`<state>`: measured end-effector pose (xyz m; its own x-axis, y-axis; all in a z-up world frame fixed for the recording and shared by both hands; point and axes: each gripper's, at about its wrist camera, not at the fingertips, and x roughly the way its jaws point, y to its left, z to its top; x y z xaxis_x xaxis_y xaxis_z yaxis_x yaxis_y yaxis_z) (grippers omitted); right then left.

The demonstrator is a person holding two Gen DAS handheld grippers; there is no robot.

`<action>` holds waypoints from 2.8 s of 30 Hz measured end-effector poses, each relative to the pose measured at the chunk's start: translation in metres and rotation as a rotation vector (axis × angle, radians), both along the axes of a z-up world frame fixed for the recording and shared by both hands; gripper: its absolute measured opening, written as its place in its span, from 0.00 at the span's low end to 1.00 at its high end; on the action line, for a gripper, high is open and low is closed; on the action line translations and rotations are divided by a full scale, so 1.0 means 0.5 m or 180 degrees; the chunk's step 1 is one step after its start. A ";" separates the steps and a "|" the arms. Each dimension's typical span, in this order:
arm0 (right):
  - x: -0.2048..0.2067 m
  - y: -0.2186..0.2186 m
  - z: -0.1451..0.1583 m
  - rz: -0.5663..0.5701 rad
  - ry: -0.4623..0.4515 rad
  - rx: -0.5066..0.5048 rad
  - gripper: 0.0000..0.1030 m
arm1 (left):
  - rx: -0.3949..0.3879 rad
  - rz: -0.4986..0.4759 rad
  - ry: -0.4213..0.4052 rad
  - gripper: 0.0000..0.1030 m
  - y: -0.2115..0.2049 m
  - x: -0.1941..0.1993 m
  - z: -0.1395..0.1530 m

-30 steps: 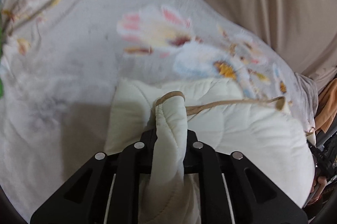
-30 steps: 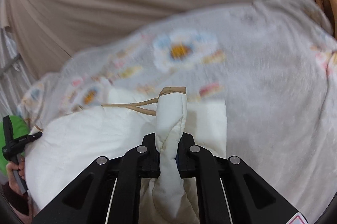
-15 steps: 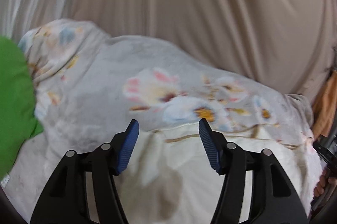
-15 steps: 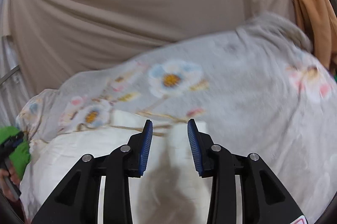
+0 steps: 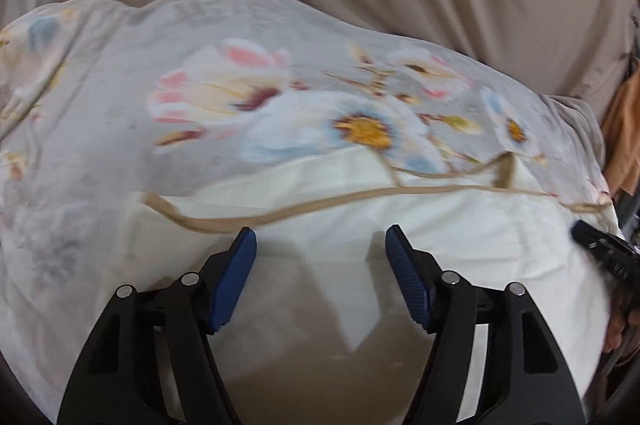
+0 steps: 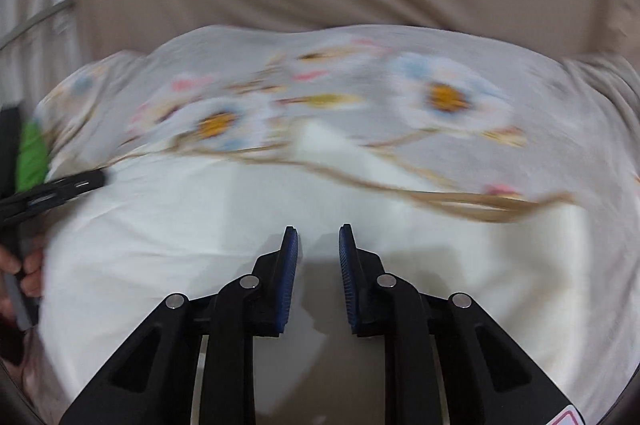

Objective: Fold large clothes

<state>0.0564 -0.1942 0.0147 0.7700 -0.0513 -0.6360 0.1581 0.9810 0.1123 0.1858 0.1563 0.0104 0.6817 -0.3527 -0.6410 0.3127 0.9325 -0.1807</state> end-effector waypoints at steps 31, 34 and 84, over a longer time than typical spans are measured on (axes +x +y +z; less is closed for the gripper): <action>0.035 0.301 0.059 0.0875 0.0174 0.0080 0.14 | -0.0481 0.0388 -0.0358 0.88 0.149 -0.112 0.097; 0.069 0.307 0.023 0.0893 0.0321 0.0118 0.14 | -0.0576 0.0532 -0.0261 0.90 0.214 -0.137 0.101; -0.044 0.224 -0.086 0.1469 0.0795 0.1129 0.00 | -0.0554 -0.0392 -0.0412 0.22 -0.084 -0.275 0.235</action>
<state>0.0343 -0.0820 -0.0284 0.4886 0.4975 -0.7168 -0.2087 0.8643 0.4576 0.0485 0.1144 0.1280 0.6992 -0.5357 -0.4735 0.4529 0.8443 -0.2864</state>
